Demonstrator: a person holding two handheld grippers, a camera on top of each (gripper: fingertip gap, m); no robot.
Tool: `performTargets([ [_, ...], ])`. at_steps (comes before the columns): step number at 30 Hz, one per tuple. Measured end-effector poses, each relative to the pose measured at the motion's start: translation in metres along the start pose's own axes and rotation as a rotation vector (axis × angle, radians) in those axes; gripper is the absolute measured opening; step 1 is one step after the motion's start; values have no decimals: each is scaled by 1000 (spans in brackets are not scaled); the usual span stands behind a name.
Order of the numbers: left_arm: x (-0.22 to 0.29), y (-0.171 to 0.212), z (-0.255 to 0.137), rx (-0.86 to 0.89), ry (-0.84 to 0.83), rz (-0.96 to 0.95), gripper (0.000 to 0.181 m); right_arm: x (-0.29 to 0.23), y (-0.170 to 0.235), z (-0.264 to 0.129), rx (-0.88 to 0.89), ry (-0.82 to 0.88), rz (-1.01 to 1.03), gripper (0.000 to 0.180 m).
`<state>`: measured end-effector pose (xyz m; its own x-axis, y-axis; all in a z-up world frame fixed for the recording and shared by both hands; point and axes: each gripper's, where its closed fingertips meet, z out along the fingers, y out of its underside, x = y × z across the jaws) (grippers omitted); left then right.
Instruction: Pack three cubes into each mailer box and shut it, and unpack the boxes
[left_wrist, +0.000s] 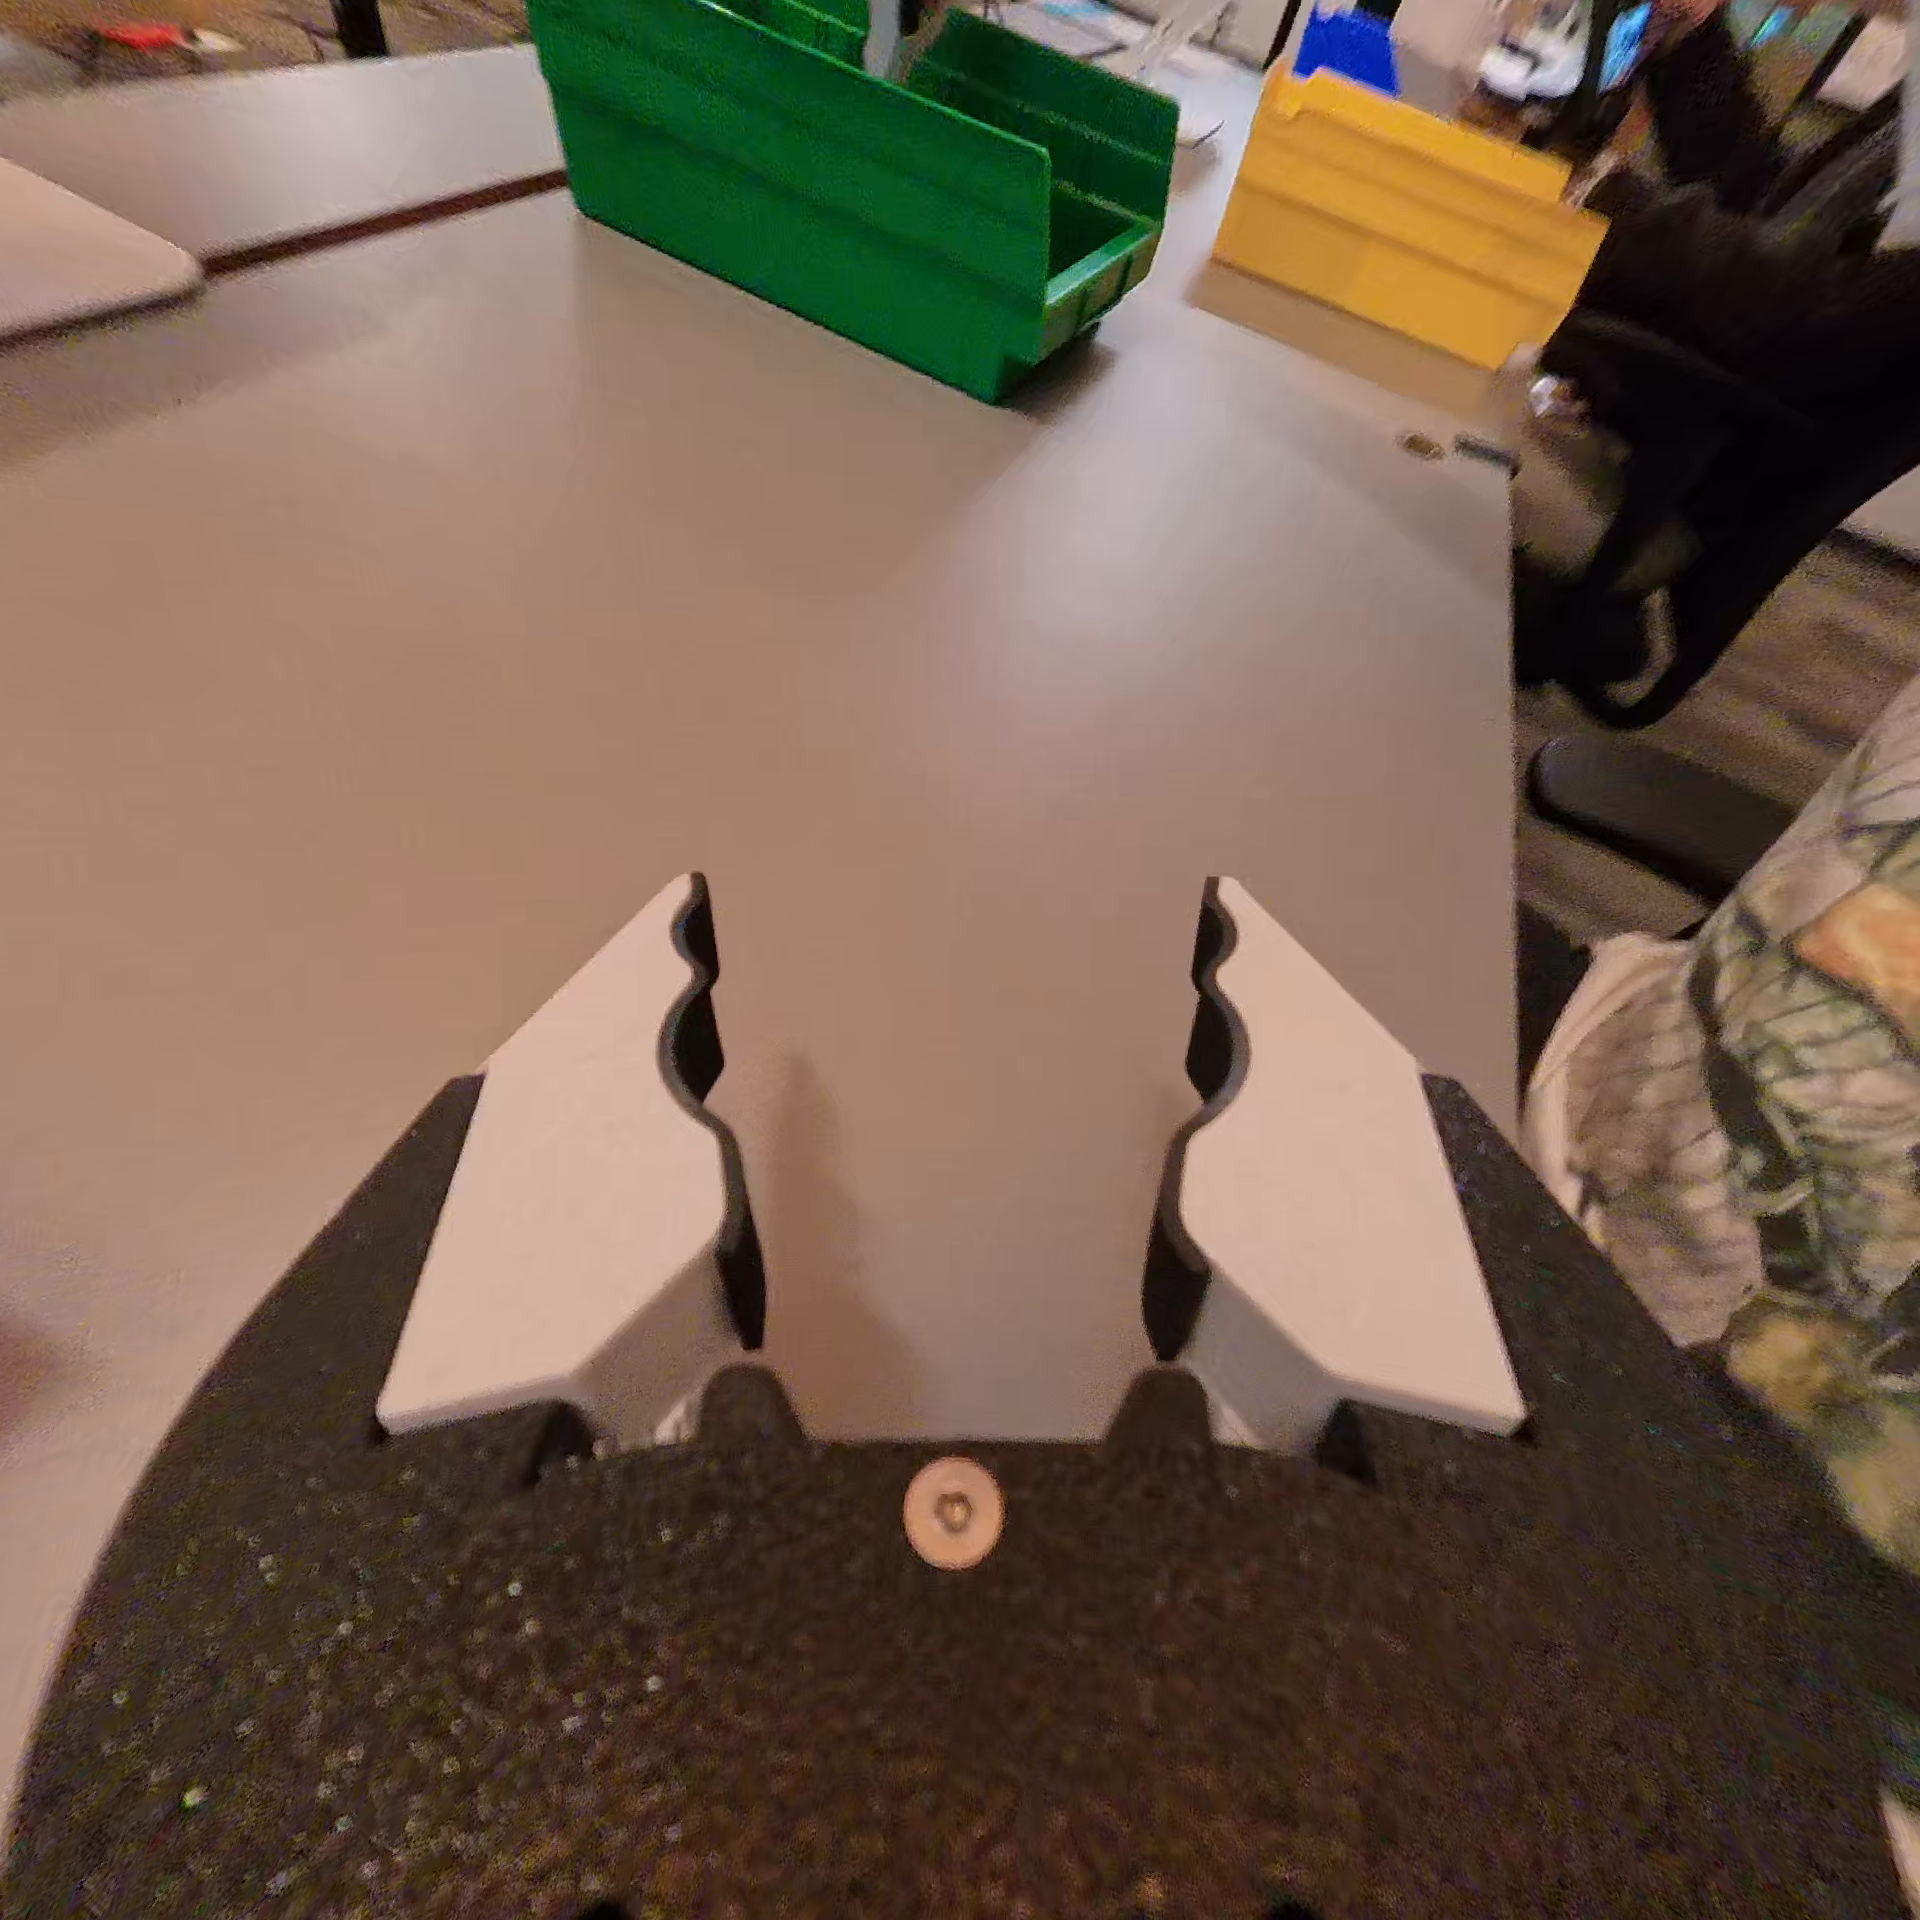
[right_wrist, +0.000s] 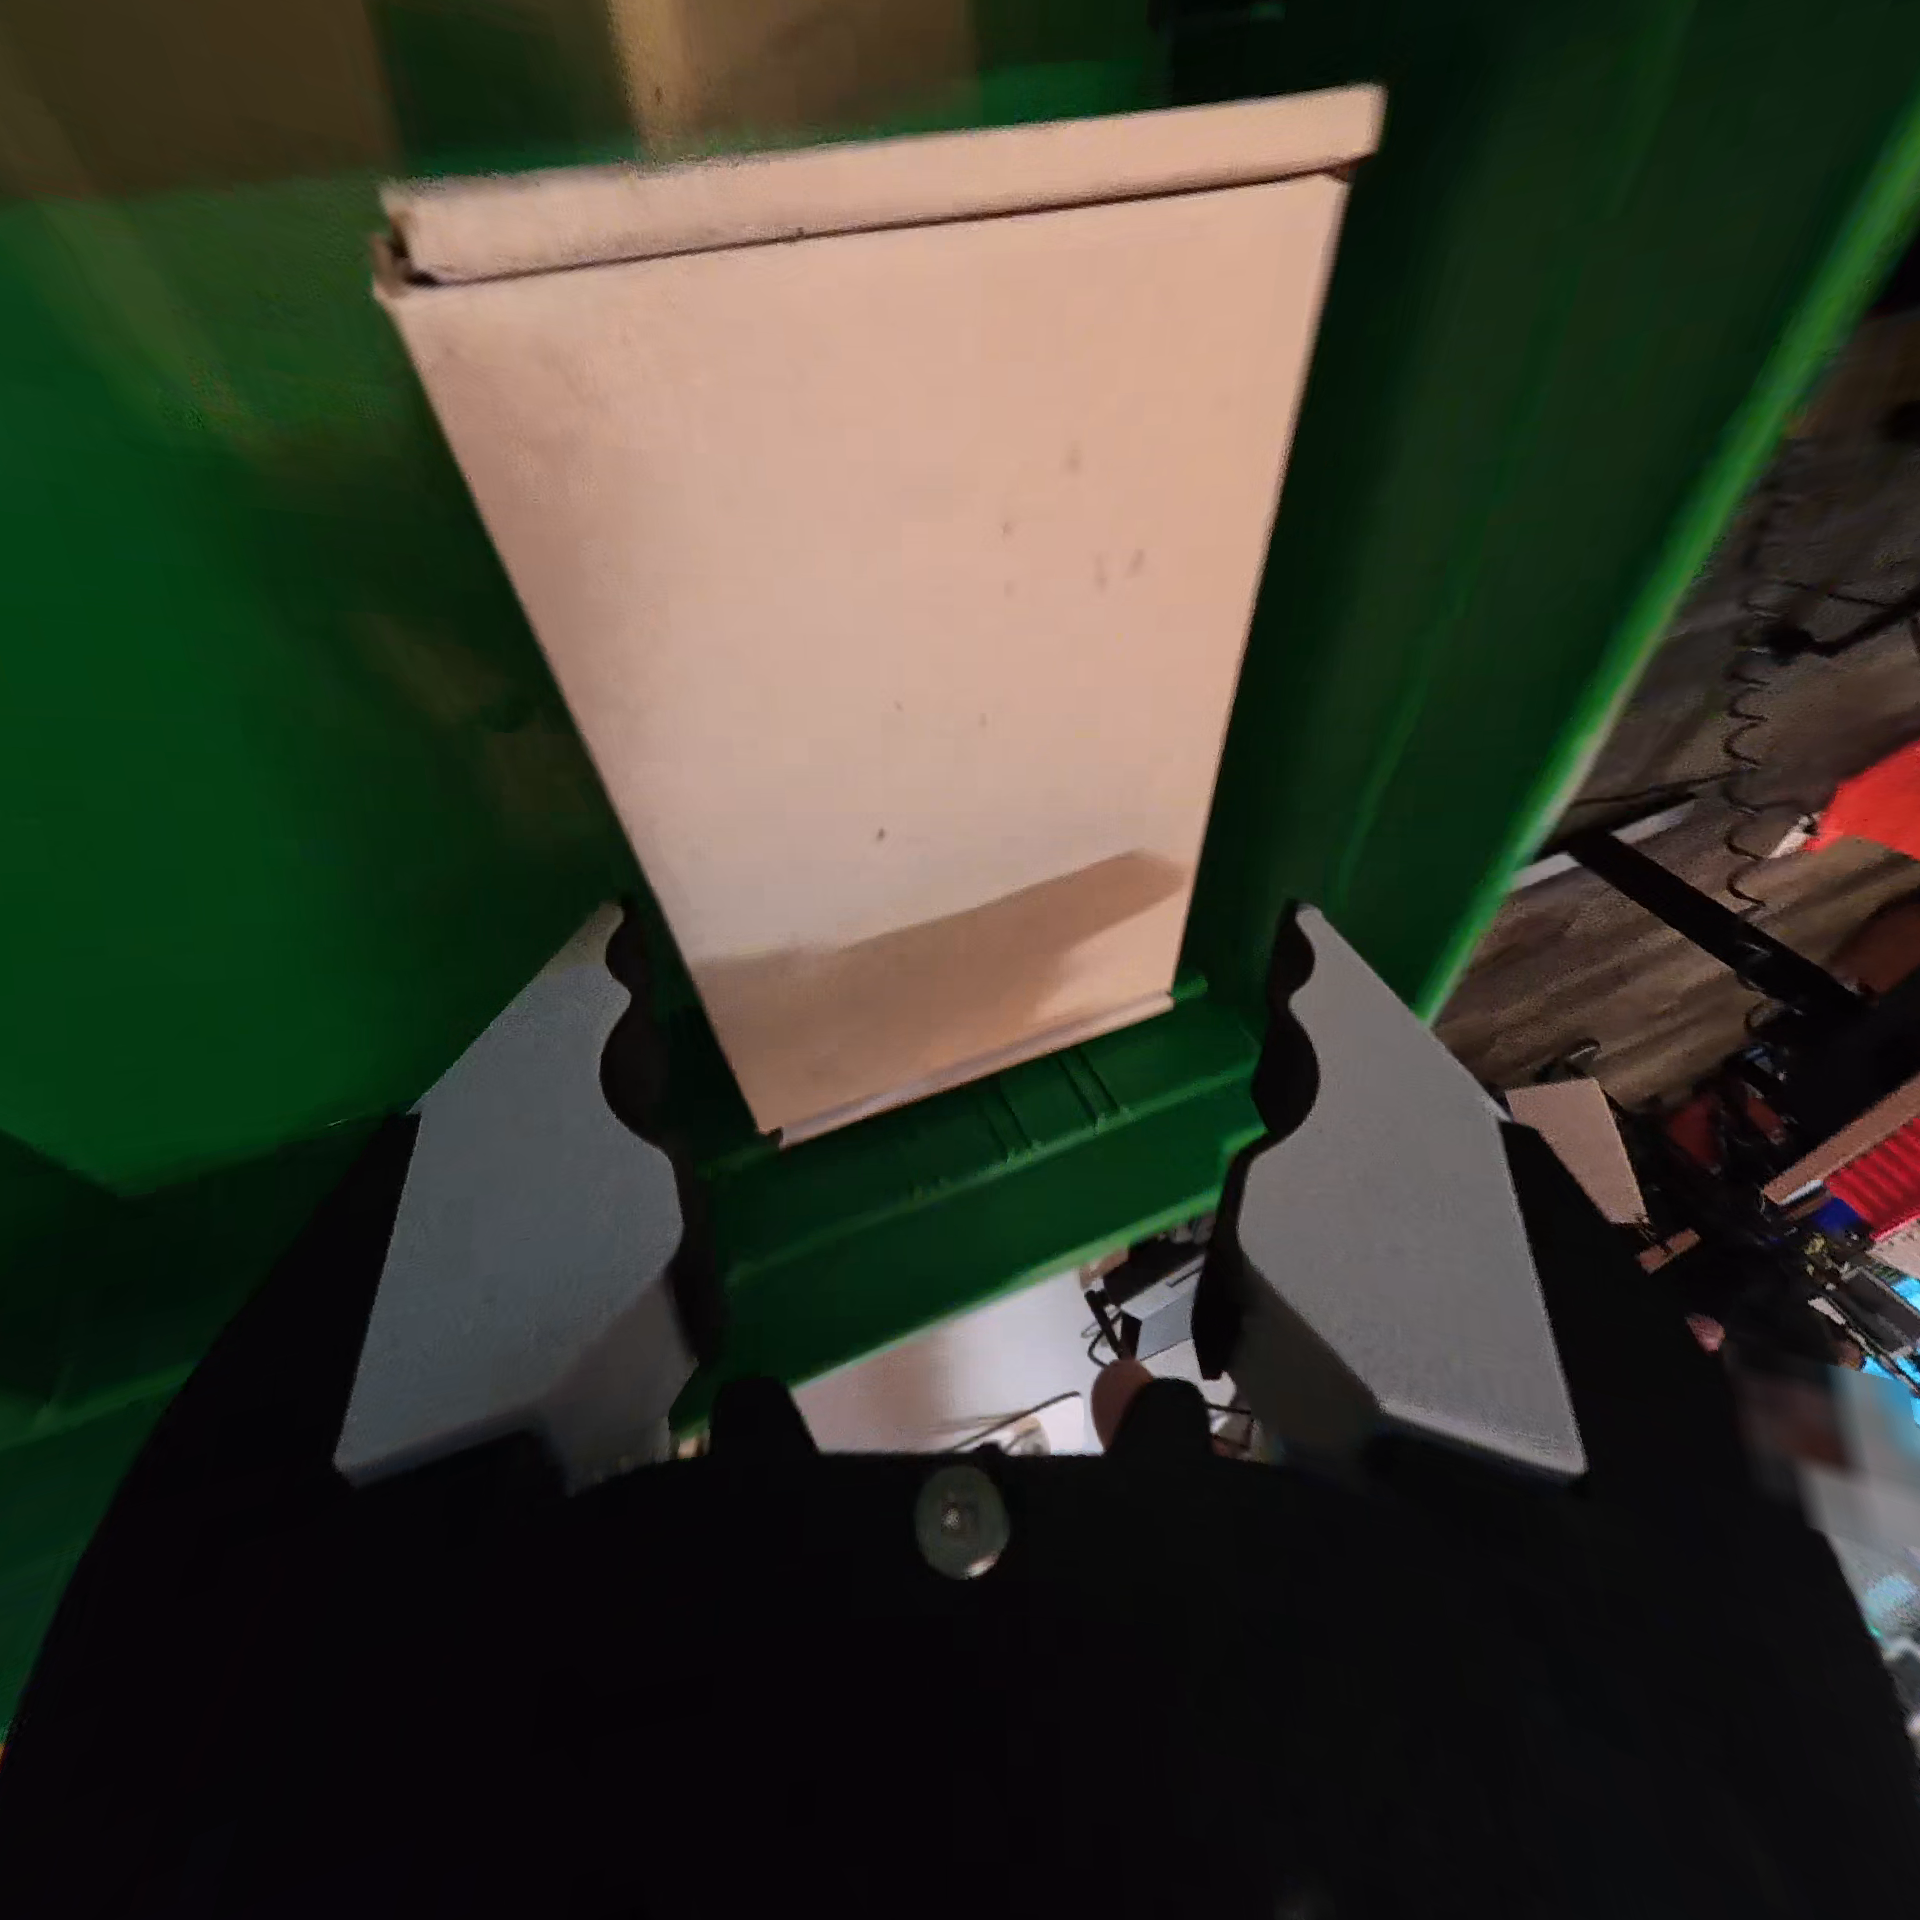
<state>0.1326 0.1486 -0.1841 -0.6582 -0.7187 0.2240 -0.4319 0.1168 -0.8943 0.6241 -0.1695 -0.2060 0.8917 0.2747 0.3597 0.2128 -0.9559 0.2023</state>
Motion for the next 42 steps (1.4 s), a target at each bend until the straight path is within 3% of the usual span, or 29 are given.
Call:
performTargets([
  [3,-32,-9,-45,-110,-140,177,94,3,8,-33,65,75,89,117],
  [6,-95,-34,-100,-249,-330,337,98,-1,8,-81,195,216,237,117],
  [8,-148,-54,-129,-353,-439,395,94,-22,-4,-116,316,297,364,119],
  [10,-208,-66,-150,-516,-521,441,105,-59,-23,-146,429,374,413,121],
  [13,-281,-74,-148,-699,-500,427,111,-134,-62,-172,546,431,370,119],
  [18,-350,-57,-116,-962,-340,301,113,-231,-128,-190,797,364,474,120],
  [22,-380,-43,-109,-1145,-299,384,108,-272,-140,-189,815,361,515,123],
  [26,-389,-33,-97,-1156,-229,337,108,-296,-142,-185,823,334,517,124],
  [35,-405,-7,-99,-1270,-235,327,121,-297,-170,-191,979,335,594,124],
  [42,-410,-4,-100,-1298,-284,381,121,-300,-186,-186,1005,315,582,124],
])
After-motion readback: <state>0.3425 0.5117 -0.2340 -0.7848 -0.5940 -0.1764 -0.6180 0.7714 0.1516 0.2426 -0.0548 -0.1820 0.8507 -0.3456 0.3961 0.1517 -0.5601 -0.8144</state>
